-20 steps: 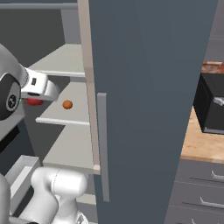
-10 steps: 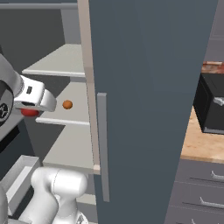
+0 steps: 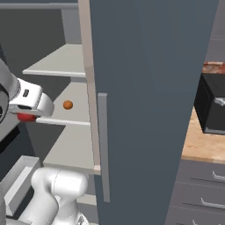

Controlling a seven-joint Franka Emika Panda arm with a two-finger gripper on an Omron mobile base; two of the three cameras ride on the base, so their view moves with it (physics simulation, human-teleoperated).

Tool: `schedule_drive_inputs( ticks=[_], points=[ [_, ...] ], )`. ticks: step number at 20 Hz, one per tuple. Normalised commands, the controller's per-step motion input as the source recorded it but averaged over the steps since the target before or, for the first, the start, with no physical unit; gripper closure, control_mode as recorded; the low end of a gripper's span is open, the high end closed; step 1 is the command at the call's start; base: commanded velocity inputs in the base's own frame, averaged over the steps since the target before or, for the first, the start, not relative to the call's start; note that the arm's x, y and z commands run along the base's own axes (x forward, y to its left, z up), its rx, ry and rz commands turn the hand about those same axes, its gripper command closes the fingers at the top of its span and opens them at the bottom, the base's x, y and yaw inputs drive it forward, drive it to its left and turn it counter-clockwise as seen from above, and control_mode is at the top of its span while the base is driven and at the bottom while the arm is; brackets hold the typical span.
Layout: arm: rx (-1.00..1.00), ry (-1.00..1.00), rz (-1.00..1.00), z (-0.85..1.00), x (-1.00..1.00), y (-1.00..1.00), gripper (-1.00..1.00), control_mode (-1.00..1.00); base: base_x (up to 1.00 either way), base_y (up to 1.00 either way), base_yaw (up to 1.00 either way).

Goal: Take the tangerine, fish, and bell pepper from the freezer and place them in the bowl on the counter.

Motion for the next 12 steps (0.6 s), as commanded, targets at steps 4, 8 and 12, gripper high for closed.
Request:
schedule_drive_inputs(
  ticks=[4, 8, 12],
  points=[
    [0.00, 0.00, 0.00, 0.00, 0.00, 0.00, 1.00, 1.00, -0.39, -0.29, 0.00],
    [0.00, 0.00, 0.00, 0.00, 0.00, 0.00, 1.00, 1.00, -0.06, -0.55, -0.02],
    [0.00, 0.00, 0.00, 0.00, 0.00, 0.00, 1.00, 1.00, 0.00, -0.49, 0.00]
  ],
)
